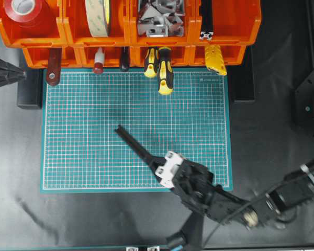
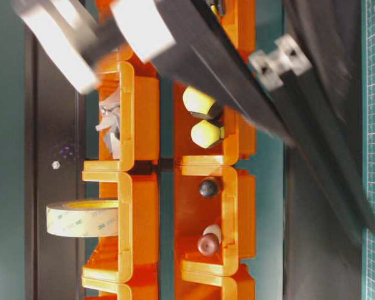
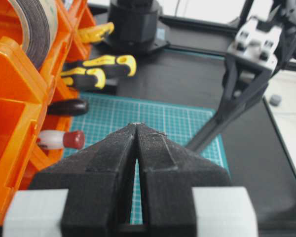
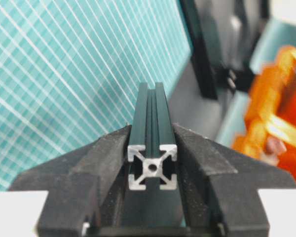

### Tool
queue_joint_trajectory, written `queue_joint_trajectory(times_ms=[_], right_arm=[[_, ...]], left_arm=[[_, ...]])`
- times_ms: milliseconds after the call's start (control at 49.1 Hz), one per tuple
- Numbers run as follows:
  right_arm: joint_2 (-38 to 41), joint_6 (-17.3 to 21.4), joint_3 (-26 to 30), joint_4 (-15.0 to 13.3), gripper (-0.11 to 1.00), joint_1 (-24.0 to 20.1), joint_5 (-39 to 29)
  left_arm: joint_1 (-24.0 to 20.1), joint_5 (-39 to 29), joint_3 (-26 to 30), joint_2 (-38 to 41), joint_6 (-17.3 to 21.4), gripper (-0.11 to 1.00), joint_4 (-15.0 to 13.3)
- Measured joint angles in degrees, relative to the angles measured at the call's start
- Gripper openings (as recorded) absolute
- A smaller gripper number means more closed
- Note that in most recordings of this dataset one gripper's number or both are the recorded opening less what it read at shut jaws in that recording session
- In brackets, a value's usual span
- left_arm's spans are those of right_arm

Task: Pick frame from container rack with right arm.
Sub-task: 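Pull the black bar out of the rack and swing it over the mat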

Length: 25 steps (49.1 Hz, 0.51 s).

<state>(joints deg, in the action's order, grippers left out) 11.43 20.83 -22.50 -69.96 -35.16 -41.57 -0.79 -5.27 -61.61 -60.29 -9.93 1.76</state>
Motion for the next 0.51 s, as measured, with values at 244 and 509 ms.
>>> queue_joint_trajectory(times_ms=[244, 509], right_arm=[[5.5, -1.1, -0.1, 0.0, 0.25, 4.0, 3.3], [6.4, -1.4, 0.7, 3.3, 0.25, 4.8, 3.3]], left_arm=[[-0.4, 0.0, 0.1, -0.5, 0.0, 0.0, 0.0], [-0.4, 0.0, 0.1, -1.8, -0.1, 0.0, 0.0]])
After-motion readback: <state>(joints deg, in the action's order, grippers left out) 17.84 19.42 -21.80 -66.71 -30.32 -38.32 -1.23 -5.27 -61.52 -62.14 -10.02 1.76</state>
